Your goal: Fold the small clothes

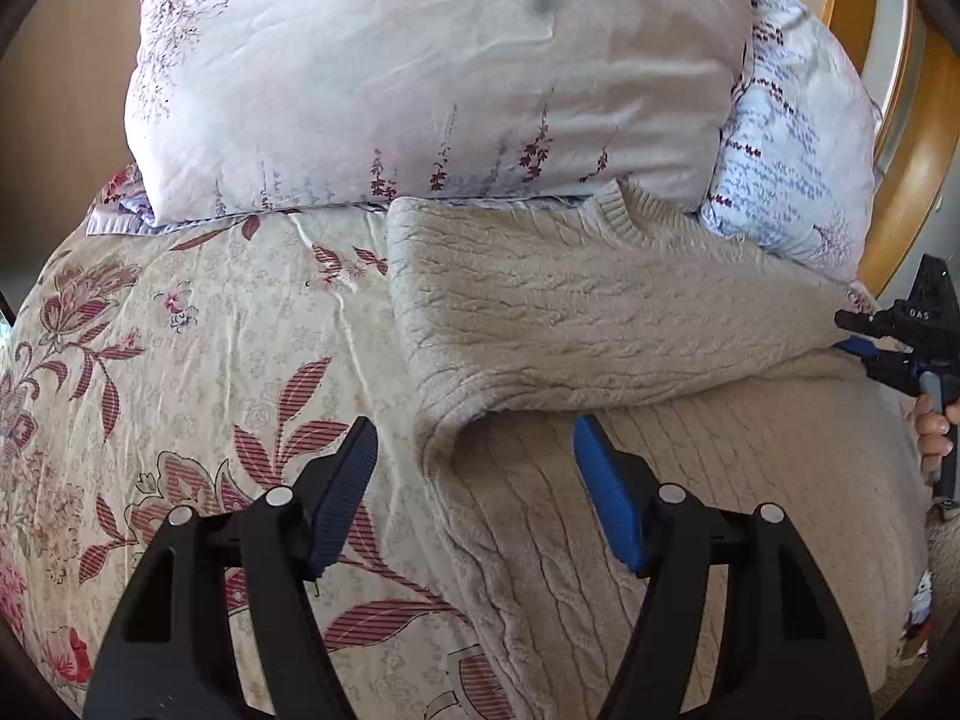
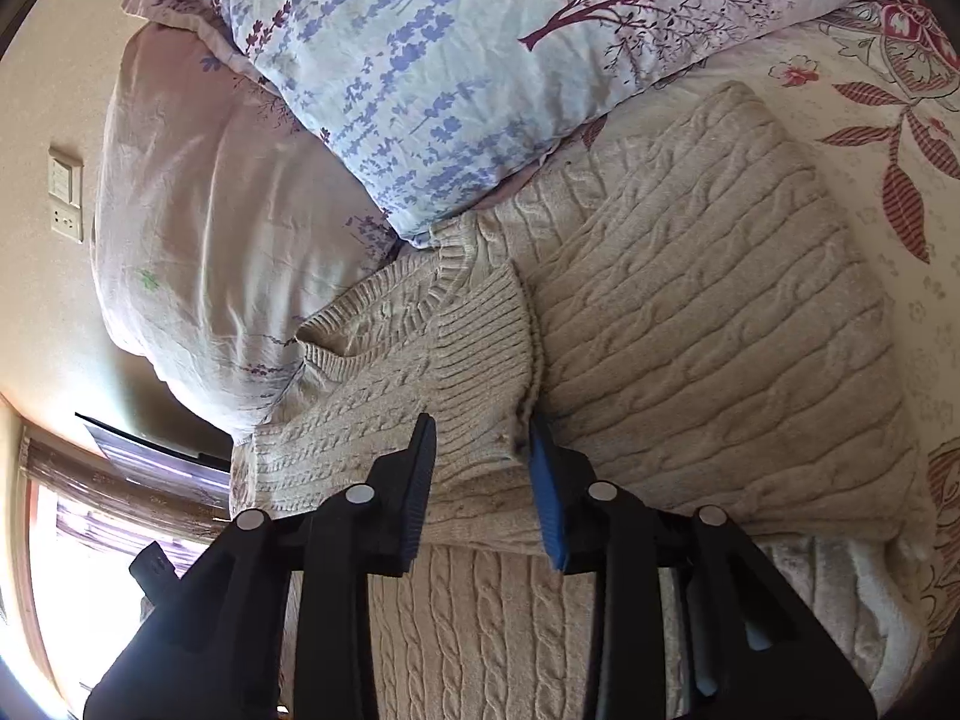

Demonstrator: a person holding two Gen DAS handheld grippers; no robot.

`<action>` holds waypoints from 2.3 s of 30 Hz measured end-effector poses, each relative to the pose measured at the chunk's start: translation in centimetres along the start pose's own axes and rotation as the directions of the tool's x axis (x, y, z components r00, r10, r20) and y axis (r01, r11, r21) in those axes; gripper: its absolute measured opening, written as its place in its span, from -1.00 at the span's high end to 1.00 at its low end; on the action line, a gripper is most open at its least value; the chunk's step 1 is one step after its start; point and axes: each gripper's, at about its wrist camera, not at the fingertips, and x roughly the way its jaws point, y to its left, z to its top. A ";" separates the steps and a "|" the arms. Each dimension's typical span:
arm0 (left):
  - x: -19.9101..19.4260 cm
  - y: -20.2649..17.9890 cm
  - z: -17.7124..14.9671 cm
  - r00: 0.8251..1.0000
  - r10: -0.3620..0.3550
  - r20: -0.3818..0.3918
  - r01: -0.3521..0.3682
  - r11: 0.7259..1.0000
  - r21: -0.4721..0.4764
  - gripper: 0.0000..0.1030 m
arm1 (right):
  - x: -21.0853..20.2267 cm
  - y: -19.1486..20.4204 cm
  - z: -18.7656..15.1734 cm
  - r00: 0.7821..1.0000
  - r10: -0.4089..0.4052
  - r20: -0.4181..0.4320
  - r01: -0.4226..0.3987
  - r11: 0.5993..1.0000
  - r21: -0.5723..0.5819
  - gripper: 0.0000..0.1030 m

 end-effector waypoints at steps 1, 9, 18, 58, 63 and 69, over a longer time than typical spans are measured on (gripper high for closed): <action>0.3 -0.2 0.1 1.000 0.017 -0.005 -0.017 1.000 0.005 -0.30 | 0.3 0.2 -0.1 1.000 -0.004 0.001 0.004 1.000 -0.008 0.46; 1.5 1.1 0.1 0.997 0.064 -0.030 -0.067 0.995 -0.080 -0.21 | -1.4 3.4 -0.3 0.984 -0.074 0.163 0.102 0.980 -0.172 0.85; 1.2 2.1 0.5 0.999 0.049 -0.018 -0.051 0.988 -0.147 -0.20 | -2.2 0.8 -2.1 0.959 -0.221 0.179 0.241 0.966 -0.095 0.86; -10.1 -0.5 -14.9 0.848 -0.529 0.035 0.513 0.801 -0.310 0.12 | -16.2 -7.3 -17.7 0.988 0.150 -0.030 -0.151 0.988 -0.034 0.45; -10.8 -1.4 -16.2 0.821 -0.571 0.016 0.548 0.780 -0.303 0.24 | -16.5 -6.7 -19.5 0.978 0.199 -0.063 -0.203 0.977 -0.069 0.50; -10.3 -2.3 -17.7 0.783 -0.621 -0.030 0.575 0.743 -0.343 0.55 | -16.4 -5.9 -21.4 0.972 0.206 -0.112 -0.219 0.969 -0.111 0.69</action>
